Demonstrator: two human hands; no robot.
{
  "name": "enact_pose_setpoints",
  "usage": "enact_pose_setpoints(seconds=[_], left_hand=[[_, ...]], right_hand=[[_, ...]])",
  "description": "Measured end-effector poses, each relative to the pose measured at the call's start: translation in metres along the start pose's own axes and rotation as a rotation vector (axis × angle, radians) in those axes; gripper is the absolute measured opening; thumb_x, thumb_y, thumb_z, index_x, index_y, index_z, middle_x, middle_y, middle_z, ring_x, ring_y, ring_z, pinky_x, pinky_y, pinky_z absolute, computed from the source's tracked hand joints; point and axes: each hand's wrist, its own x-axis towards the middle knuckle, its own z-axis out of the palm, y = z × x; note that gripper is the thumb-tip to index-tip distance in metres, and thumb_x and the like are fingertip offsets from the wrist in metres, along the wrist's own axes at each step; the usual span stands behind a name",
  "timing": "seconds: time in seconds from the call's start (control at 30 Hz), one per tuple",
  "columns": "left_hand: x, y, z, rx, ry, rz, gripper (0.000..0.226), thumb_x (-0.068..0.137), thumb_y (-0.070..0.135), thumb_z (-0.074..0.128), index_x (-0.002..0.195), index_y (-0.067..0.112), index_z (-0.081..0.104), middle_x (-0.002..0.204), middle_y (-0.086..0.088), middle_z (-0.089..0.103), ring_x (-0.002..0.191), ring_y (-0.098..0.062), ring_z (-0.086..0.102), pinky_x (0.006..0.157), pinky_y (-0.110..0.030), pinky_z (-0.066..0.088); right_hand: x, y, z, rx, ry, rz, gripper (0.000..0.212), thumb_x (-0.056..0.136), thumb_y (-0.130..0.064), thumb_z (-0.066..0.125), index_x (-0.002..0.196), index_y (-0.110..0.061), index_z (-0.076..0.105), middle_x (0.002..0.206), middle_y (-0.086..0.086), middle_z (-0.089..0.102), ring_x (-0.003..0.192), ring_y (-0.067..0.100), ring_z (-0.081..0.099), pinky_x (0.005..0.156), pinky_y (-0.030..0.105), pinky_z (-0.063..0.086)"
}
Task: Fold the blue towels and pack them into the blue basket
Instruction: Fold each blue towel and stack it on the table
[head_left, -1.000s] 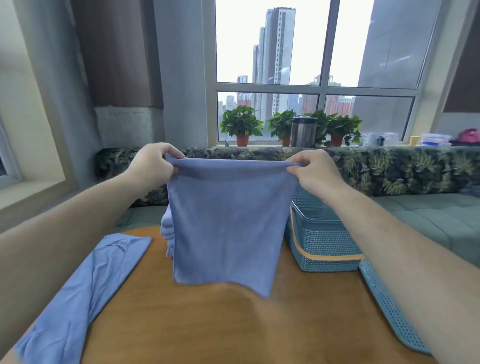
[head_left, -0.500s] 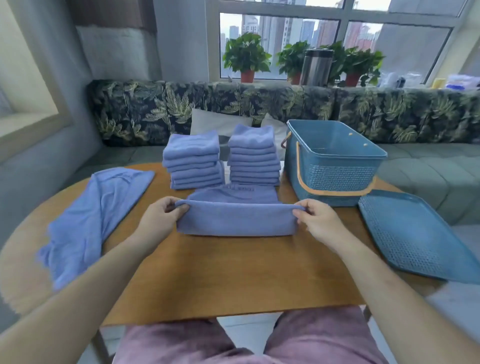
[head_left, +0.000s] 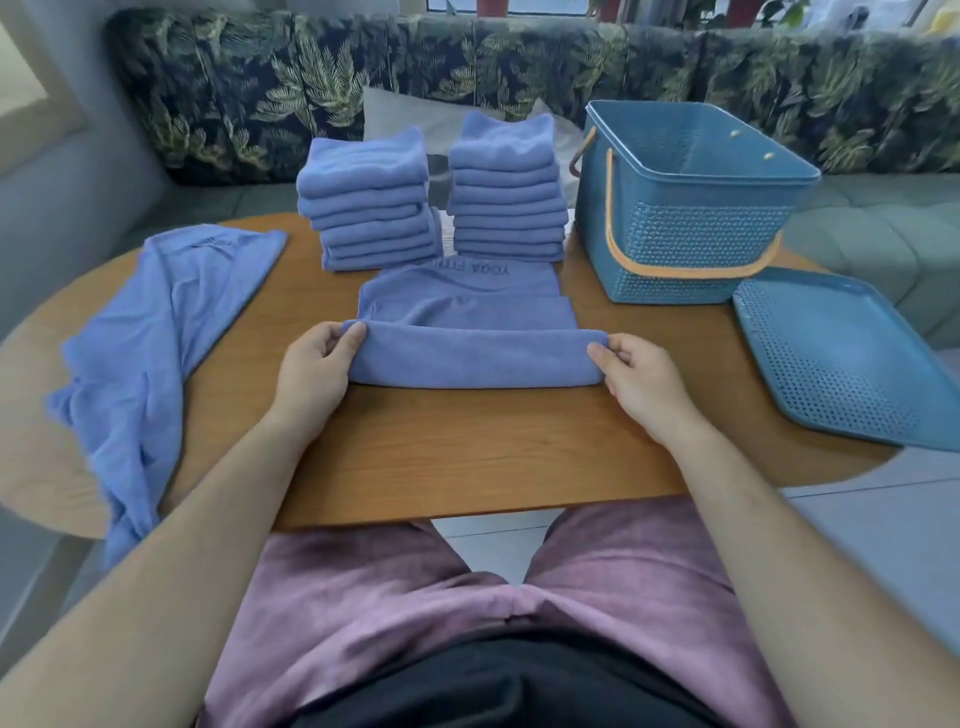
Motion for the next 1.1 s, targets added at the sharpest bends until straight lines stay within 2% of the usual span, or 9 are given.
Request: enact_pose_setpoints(seconds=[0.2, 0.37, 0.47, 0.67, 0.73, 0.83, 0.97, 1.03, 1.1], left_hand=[[-0.002, 0.004, -0.002, 0.033, -0.032, 0.037, 0.030, 0.104, 0.044, 0.049, 0.094, 0.022, 0.067, 0.087, 0.009, 0.066, 0.077, 0.001, 0.055, 0.075, -0.026, 0.043], [-0.007, 0.016, -0.012, -0.110, -0.167, -0.111, 0.083, 0.099, 0.069, 0.027, 0.066, 0.000, 0.058, 0.073, -0.003, 0.067, 0.084, -0.011, 0.067, 0.084, -0.024, 0.043], [-0.007, 0.013, -0.013, -0.136, -0.244, -0.049, 0.085, 0.102, 0.063, 0.033, 0.049, -0.002, 0.050, 0.062, -0.017, 0.060, 0.092, -0.018, 0.073, 0.098, -0.033, 0.045], [-0.007, -0.006, -0.001, 0.565, -0.287, 0.409, 0.040, 0.085, 0.069, 0.052, 0.105, 0.040, 0.069, 0.127, 0.016, 0.058, 0.124, -0.008, 0.049, 0.104, -0.041, 0.036], [-0.009, -0.001, 0.006, 0.765, -0.380, 0.439, 0.046, 0.094, 0.066, 0.044, 0.134, 0.045, 0.056, 0.156, 0.016, 0.035, 0.148, -0.008, 0.023, 0.119, -0.041, 0.016], [-0.016, 0.005, 0.015, 0.882, -0.505, 0.361, 0.058, 0.100, 0.064, 0.030, 0.154, 0.043, 0.030, 0.167, 0.016, 0.011, 0.154, -0.004, 0.001, 0.125, -0.037, 0.000], [-0.016, 0.025, 0.002, 0.944, -0.486, 0.407, 0.072, 0.086, 0.081, 0.015, 0.126, 0.045, 0.061, 0.131, 0.018, 0.058, 0.127, -0.011, 0.049, 0.103, -0.036, 0.033], [-0.020, 0.035, -0.001, 0.914, -0.447, 0.475, 0.071, 0.085, 0.080, 0.011, 0.091, 0.036, 0.066, 0.089, 0.014, 0.060, 0.093, -0.010, 0.057, 0.084, -0.034, 0.036], [-0.029, 0.035, 0.006, 0.848, -0.360, 0.571, 0.059, 0.091, 0.073, 0.021, 0.084, 0.032, 0.063, 0.082, 0.013, 0.056, 0.087, -0.013, 0.055, 0.076, -0.035, 0.039]], right_hand=[[0.001, 0.004, 0.000, -0.034, 0.009, -0.037, 0.026, 0.103, -0.035, 0.056, 0.087, -0.018, 0.068, 0.065, -0.010, 0.059, 0.059, 0.007, 0.049, 0.062, 0.032, 0.039], [-0.006, -0.007, -0.002, 0.113, 0.023, 0.010, 0.061, 0.100, -0.058, 0.044, 0.065, -0.011, 0.065, 0.066, -0.006, 0.066, 0.065, 0.001, 0.059, 0.067, 0.020, 0.044], [-0.006, -0.010, -0.001, 0.194, -0.044, 0.027, 0.074, 0.103, -0.054, 0.040, 0.053, -0.002, 0.057, 0.071, 0.011, 0.070, 0.070, 0.009, 0.064, 0.074, 0.020, 0.042], [-0.009, -0.007, 0.011, -0.484, -0.067, -0.320, 0.014, 0.096, -0.044, 0.063, 0.097, -0.034, 0.074, 0.111, -0.018, 0.068, 0.110, 0.011, 0.047, 0.098, 0.036, 0.040], [-0.012, -0.016, 0.020, -0.735, -0.197, -0.344, 0.039, 0.097, -0.055, 0.053, 0.133, -0.041, 0.060, 0.151, -0.019, 0.045, 0.140, 0.014, 0.028, 0.113, 0.041, 0.027], [-0.019, -0.026, 0.025, -0.882, -0.431, -0.216, 0.060, 0.101, -0.067, 0.029, 0.157, -0.047, 0.023, 0.167, -0.020, 0.006, 0.155, 0.007, -0.003, 0.123, 0.040, 0.006], [-0.027, -0.045, 0.011, -0.928, -0.503, -0.128, 0.063, 0.095, -0.074, 0.035, 0.153, -0.048, 0.032, 0.164, -0.018, 0.022, 0.152, 0.011, 0.015, 0.119, 0.039, 0.014], [-0.030, -0.055, 0.004, -0.983, -0.513, -0.122, 0.056, 0.089, -0.079, 0.043, 0.132, -0.046, 0.056, 0.137, -0.018, 0.050, 0.134, 0.014, 0.040, 0.108, 0.038, 0.028], [-0.033, -0.061, 0.003, -0.932, -0.476, -0.142, 0.045, 0.087, -0.076, 0.049, 0.101, -0.038, 0.068, 0.103, -0.017, 0.057, 0.110, 0.013, 0.054, 0.096, 0.035, 0.040]])
